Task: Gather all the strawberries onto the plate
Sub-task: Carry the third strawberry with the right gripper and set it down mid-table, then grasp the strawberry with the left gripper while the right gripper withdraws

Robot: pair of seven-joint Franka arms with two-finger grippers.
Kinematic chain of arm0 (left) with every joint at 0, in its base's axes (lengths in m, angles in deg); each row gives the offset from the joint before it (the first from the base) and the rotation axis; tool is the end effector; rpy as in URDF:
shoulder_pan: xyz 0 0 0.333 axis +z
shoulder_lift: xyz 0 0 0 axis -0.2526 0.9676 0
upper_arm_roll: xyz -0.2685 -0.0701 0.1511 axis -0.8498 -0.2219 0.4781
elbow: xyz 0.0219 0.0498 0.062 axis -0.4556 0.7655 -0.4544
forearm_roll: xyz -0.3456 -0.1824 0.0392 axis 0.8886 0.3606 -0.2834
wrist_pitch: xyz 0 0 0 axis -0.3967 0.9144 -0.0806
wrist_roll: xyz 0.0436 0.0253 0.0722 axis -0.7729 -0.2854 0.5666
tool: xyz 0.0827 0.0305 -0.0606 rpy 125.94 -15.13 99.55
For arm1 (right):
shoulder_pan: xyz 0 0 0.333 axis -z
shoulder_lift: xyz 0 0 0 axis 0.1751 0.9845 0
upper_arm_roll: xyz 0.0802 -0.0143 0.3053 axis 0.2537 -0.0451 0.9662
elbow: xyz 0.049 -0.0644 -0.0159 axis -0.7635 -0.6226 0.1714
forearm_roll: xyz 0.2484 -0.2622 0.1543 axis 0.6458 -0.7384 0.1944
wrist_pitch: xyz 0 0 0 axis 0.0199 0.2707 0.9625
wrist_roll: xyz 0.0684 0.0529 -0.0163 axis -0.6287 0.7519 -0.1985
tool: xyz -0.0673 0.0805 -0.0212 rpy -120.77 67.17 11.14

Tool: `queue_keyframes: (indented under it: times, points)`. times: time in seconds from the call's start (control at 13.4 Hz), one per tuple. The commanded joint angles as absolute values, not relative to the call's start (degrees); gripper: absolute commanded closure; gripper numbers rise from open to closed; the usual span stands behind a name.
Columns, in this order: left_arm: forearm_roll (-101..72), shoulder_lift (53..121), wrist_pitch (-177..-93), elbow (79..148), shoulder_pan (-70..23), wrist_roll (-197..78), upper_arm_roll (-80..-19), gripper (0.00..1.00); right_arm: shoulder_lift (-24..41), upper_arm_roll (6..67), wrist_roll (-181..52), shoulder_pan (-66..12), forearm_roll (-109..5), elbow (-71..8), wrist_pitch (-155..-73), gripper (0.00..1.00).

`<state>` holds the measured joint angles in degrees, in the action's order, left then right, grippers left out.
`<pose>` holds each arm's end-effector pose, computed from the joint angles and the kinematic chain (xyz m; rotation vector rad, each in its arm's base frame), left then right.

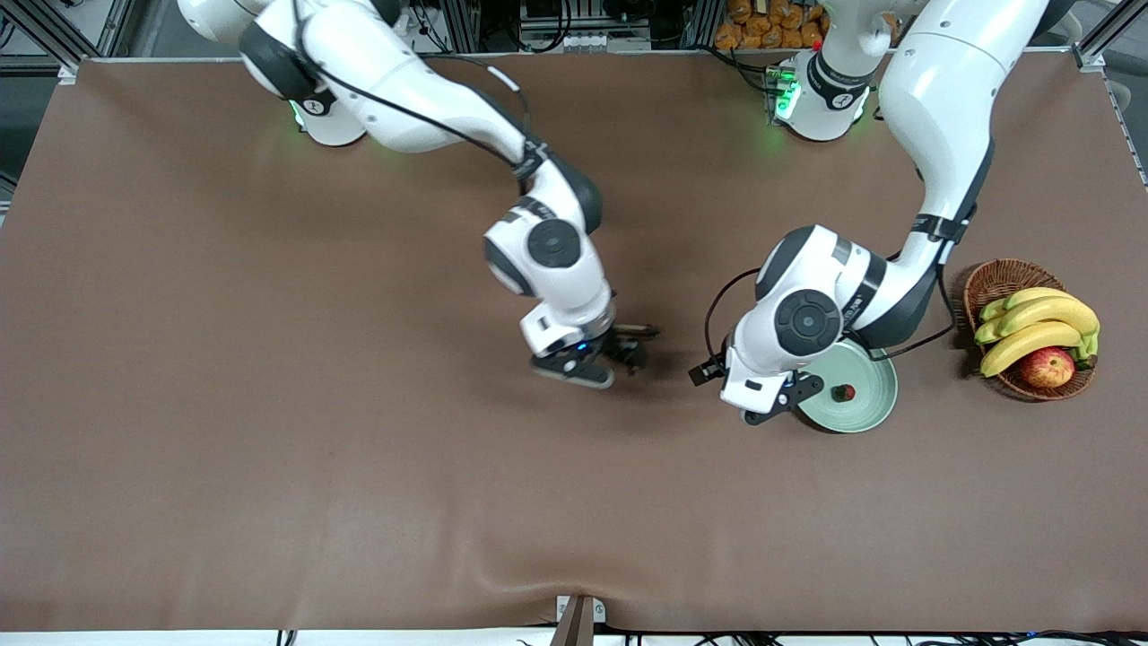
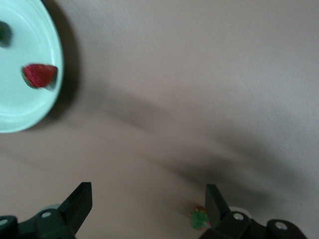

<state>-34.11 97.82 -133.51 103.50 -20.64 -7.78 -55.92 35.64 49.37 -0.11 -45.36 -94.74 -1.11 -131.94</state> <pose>0.6120 -0.3037 0.2886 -3.0357 -0.6888 0.2384 0.5966 0.5088 0.2770 -2.8972 0.4139 -0.2194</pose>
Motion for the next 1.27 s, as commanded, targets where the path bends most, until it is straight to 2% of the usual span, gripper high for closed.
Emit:
queue_keyframes:
  times: [0.0,0.15,0.37,0.52,0.75,0.97,1.19]
  points:
    - [-34.9,98.5,-134.6,103.5,-25.5,-2.0,-55.9,0.00,31.5,50.4,-10.4,-40.2,-94.6,-2.9,-126.1,0.00]
    - [-35.1,99.9,-136.8,104.0,-28.0,3.6,-55.9,0.00,26.8,50.5,-19.8,-35.7,-94.6,-5.0,-120.2,0.00]
    - [-35.4,100.1,-143.2,109.3,-29.0,8.9,-55.9,0.02,20.8,50.0,-34.0,-30.2,-94.6,-7.2,-112.7,0.00]
    - [-35.9,100.2,-146.6,111.9,-30.7,13.5,-55.7,0.10,16.5,49.7,-41.0,-26.8,-94.6,-9.9,-110.1,0.00]
    - [-35.9,100.5,-147.2,112.3,-31.2,14.1,-55.3,0.22,9.8,47.1,-50.3,-23.5,-94.6,-15.4,-107.2,0.00]
    - [-35.9,101.6,-147.3,112.3,-31.3,14.2,-55.1,0.30,2.9,46.9,-56.0,-18.6,-94.6,-20.4,-105.1,0.00]
    - [-38.1,102.4,-147.5,112.3,-30.8,14.2,-55.1,0.33,-1.4,46.5,-59.1,-15.1,-94.6,-20.5,-98.9,0.00]
